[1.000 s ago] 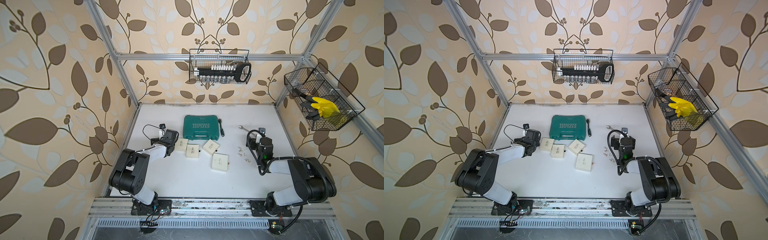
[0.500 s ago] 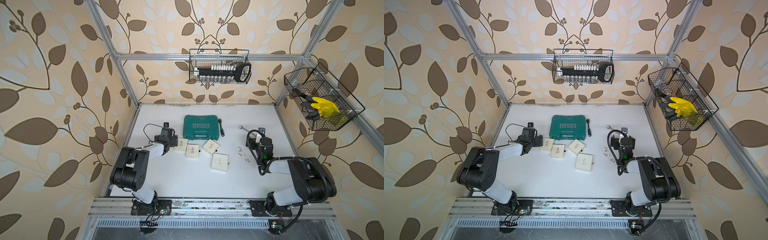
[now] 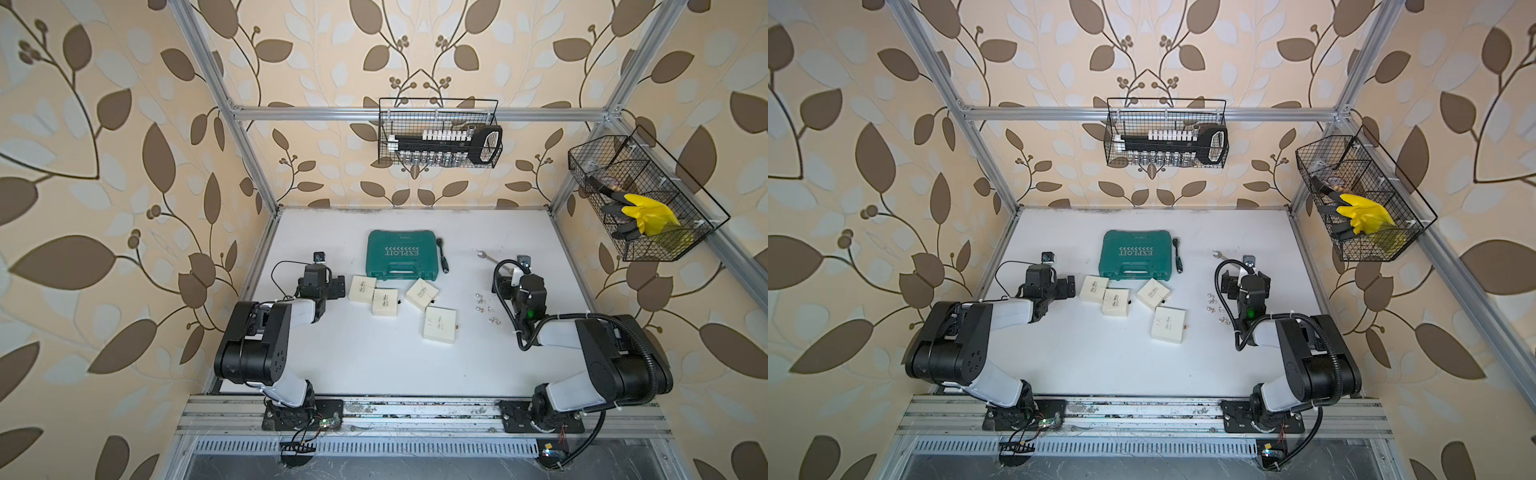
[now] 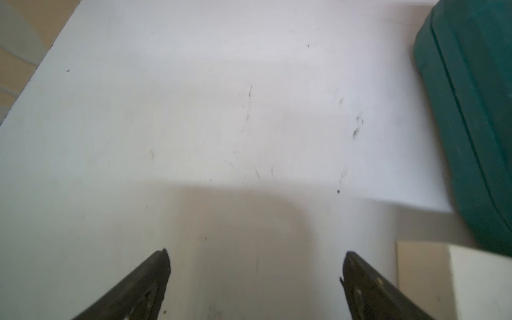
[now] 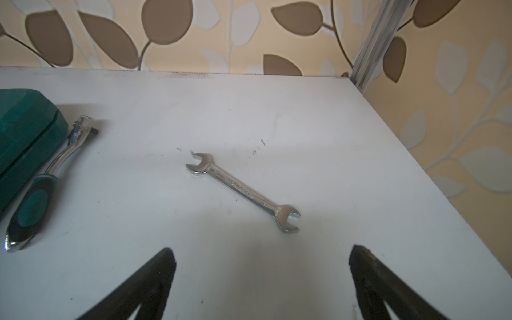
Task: Take out the earrings from the drawer-style jewelry box
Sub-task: Reset both arms
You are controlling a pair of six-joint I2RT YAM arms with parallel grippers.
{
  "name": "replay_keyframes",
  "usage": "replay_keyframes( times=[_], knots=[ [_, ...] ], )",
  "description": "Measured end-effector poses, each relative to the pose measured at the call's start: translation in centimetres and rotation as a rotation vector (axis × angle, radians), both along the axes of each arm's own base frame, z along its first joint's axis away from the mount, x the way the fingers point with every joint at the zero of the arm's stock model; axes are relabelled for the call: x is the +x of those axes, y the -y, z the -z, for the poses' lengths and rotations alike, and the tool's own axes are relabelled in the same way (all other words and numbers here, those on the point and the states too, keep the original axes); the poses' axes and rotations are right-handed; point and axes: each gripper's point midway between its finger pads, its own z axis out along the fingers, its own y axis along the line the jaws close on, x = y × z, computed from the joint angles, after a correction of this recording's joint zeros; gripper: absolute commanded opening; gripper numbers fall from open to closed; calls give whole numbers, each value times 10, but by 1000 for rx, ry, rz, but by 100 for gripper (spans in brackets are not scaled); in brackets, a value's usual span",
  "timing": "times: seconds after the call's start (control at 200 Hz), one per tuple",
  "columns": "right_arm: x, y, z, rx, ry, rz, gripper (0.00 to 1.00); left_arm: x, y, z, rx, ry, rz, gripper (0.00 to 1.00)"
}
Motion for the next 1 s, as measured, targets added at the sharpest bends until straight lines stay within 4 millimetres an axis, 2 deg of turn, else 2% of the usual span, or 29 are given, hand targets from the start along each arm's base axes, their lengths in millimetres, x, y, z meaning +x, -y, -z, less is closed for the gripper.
replay_keyframes(
  times=[0.145,0.39,0.645,0.86,1.0],
  knots=[
    [0,0,0,0,0,0,100,-12,0,5,-3,46,4,99],
    [0,1,0,0,0,2,100,-1,1,-12,-6,133,4,99],
    [0,0,0,3,0,-3,100,0,1,-14,-7,144,3,99],
    [0,0,0,4,0,-6,100,-11,-19,-15,12,182,-117,99],
    [0,0,0,4,0,-7,100,-7,-19,-17,15,179,-117,99]
  ],
)
